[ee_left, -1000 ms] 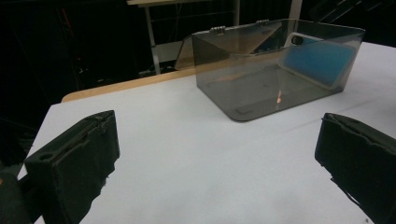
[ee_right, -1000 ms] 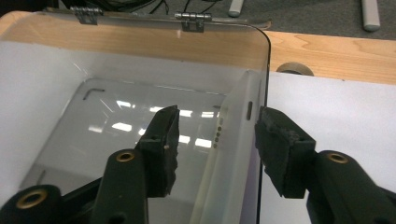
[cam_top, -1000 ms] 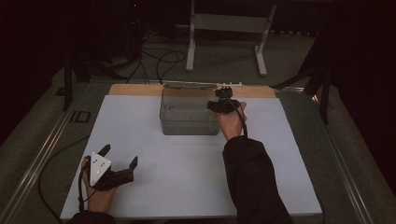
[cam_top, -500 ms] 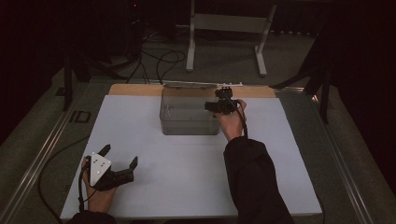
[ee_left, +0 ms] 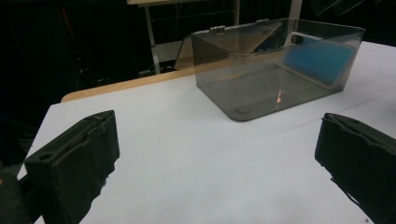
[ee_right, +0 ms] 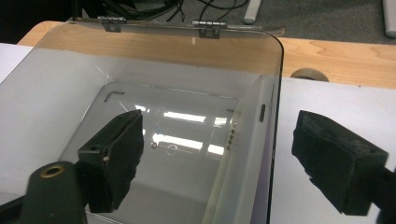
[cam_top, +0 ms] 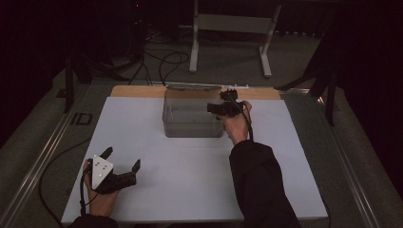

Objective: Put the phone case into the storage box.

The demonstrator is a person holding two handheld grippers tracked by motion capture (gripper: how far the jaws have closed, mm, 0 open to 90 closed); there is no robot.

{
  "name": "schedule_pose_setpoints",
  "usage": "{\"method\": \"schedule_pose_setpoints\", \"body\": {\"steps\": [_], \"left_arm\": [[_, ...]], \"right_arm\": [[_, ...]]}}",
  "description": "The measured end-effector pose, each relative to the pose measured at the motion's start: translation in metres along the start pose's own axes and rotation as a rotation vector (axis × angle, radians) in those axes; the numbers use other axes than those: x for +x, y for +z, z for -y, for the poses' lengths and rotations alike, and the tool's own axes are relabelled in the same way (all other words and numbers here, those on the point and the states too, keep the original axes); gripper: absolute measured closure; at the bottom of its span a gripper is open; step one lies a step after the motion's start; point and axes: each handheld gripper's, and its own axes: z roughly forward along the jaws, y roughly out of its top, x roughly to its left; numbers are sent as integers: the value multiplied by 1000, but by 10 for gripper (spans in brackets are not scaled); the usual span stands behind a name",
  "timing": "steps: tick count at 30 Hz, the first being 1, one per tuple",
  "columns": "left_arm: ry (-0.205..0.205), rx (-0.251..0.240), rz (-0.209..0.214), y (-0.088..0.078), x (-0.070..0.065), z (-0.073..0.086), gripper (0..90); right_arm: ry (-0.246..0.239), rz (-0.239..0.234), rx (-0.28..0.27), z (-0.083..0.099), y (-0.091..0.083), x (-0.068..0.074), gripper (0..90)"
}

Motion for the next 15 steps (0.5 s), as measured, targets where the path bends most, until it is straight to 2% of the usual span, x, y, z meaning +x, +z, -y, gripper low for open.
{"method": "schedule_pose_setpoints", "body": {"steps": [7,15], "left_arm": [[1,0,-2,0,0,0,7],[4,2,-4,0,0,0,7]], "right_arm": [[-22,-6,-6,1,-6,-2,136],[-32,-52,-17,4,-12,-10,138]]}}
